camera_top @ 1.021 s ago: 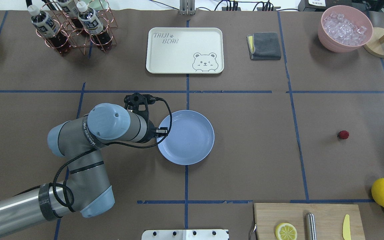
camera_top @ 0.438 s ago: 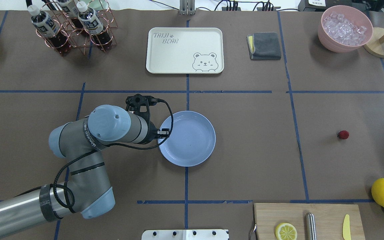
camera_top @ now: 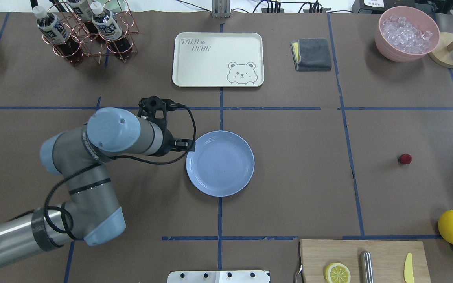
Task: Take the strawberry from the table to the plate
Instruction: 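Release the plate and withdraw the left arm away from it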
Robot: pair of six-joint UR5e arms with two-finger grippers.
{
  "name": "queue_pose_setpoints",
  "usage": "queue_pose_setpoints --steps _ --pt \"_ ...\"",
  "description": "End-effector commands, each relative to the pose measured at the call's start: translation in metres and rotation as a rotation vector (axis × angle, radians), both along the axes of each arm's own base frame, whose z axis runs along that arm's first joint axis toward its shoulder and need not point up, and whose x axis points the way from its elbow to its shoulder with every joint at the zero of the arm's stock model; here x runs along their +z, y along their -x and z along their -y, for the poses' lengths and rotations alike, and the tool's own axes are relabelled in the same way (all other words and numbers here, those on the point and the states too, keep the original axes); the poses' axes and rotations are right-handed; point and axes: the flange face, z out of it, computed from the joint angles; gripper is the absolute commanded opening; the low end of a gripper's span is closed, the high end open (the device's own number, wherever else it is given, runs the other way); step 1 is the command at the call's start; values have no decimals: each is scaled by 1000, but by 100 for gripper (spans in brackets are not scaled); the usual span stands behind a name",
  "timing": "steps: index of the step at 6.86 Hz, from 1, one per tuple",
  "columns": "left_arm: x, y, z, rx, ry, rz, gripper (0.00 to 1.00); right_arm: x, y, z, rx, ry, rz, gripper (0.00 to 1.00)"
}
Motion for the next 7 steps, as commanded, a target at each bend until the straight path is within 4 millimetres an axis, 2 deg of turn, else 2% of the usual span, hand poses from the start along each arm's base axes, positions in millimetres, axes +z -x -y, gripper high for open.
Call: queue_pose_setpoints --steps 1,2,3,4,5,6,7 --pt "25 150 85 95 -99 154 100 -31 27 5 -54 -62 4 100" --pt "66 237 121 148 -165 223 100 -57 47 18 -90 -114 6 100" --pt "110 322 145 157 -162 240 100 -62 50 20 -95 -120 10 100" --pt "150 405 157 114 -82 251 100 -67 55 20 -105 -129 13 100" --pt "207 461 145 114 4 305 100 -91 71 16 -136 -178 14 100" --pt "259 517 146 145 34 343 100 -111 90 14 -167 -213 20 100" --pt "319 544 110 197 64 339 100 -114 99 13 -144 -175 38 100"
